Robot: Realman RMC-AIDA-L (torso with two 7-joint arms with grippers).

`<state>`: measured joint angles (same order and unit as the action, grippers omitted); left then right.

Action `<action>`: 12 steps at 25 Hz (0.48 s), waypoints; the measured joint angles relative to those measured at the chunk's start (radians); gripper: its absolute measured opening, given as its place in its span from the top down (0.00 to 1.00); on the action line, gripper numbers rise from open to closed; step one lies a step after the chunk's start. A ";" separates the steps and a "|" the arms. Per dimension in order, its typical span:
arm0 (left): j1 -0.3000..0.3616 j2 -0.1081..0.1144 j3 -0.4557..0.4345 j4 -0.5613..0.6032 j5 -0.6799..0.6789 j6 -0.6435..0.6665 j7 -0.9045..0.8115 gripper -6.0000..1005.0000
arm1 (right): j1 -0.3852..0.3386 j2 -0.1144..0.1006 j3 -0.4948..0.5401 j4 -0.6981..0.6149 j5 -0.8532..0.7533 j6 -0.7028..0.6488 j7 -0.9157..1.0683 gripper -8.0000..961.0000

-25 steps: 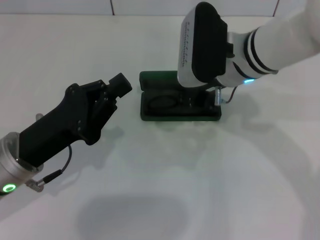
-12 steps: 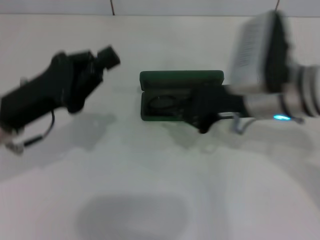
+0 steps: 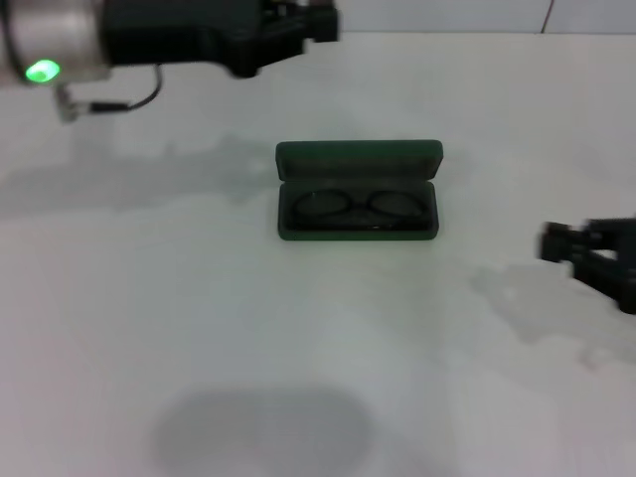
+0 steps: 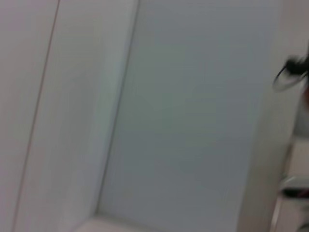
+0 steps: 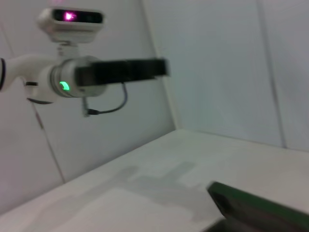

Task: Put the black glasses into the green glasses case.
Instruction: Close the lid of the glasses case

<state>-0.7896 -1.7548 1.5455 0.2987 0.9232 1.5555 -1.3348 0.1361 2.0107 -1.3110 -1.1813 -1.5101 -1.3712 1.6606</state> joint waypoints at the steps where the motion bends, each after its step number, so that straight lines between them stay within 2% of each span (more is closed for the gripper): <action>1: -0.029 -0.003 0.000 0.016 0.054 -0.069 -0.037 0.95 | -0.013 0.001 0.051 0.030 -0.002 -0.048 -0.011 0.85; 2: -0.058 -0.010 -0.001 0.027 0.103 -0.120 -0.064 0.94 | -0.030 0.001 0.153 0.104 -0.001 -0.137 -0.050 0.85; 5: -0.127 -0.045 -0.001 0.042 0.234 -0.246 -0.124 0.82 | -0.037 0.000 0.244 0.178 0.001 -0.234 -0.118 0.85; 6: -0.150 -0.065 -0.001 0.043 0.292 -0.300 -0.148 0.81 | -0.036 0.000 0.281 0.209 0.002 -0.266 -0.138 0.85; 7: -0.161 -0.074 -0.002 0.044 0.320 -0.323 -0.158 0.80 | -0.033 0.001 0.316 0.239 0.003 -0.292 -0.153 0.85; 10: -0.192 -0.113 -0.002 0.044 0.438 -0.413 -0.190 0.78 | -0.020 0.002 0.379 0.302 0.006 -0.334 -0.182 0.84; 12: -0.196 -0.128 -0.003 0.044 0.473 -0.443 -0.198 0.78 | -0.014 0.003 0.389 0.315 0.006 -0.337 -0.188 0.84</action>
<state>-0.9858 -1.8829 1.5427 0.3430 1.3966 1.1128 -1.5326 0.1218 2.0137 -0.9222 -0.8660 -1.5036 -1.7085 1.4724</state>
